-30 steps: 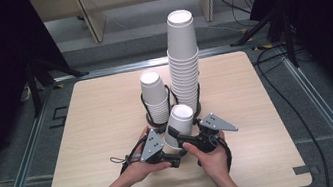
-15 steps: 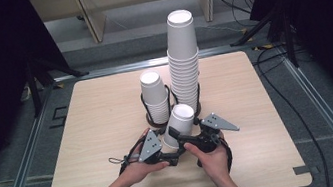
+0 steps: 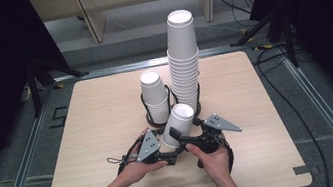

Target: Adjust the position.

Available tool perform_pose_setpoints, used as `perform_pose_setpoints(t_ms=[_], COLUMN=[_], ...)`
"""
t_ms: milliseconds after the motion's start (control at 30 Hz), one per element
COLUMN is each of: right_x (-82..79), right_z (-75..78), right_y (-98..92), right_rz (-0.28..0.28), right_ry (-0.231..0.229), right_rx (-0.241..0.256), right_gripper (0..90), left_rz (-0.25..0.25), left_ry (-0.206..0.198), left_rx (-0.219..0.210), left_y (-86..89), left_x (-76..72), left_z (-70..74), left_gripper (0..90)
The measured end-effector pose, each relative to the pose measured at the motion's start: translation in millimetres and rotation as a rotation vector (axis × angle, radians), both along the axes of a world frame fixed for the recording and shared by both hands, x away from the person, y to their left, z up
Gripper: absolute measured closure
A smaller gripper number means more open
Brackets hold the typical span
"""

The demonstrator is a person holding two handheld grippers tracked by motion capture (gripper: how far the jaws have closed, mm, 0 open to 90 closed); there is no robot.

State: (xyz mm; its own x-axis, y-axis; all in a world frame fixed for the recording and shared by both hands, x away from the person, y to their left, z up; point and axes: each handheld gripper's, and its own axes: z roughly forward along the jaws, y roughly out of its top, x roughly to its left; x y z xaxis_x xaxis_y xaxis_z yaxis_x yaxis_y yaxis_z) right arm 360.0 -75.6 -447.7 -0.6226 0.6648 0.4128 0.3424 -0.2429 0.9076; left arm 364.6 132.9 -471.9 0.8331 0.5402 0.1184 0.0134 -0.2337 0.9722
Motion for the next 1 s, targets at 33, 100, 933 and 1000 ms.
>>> perform_pose_setpoints(t_ms=[33,100,933,1000], right_x=[-0.2,-2.3,-20.3,-20.7], right_z=[0.3,2.3,5.2,4.4], right_y=[-1.1,-1.8,-28.0,-29.3], right_rz=[-0.002,-0.005,-0.027,-0.025], right_ry=[-0.011,0.002,-0.041,-0.035], right_rx=[-0.006,0.005,-0.051,-0.051], right_gripper=[6.4,6.3,5.4,5.5], left_rz=[0.0,0.003,0.025,0.03], left_ry=[0.001,0.003,0.011,0.015], left_rx=[0.0,-0.001,0.003,0.015], left_y=[0.6,1.0,15.5,17.8], left_x=[0.2,0.4,5.0,4.7], left_z=[0.1,0.0,-0.5,0.7], left_gripper=[19.3,19.3,19.2,19.2])
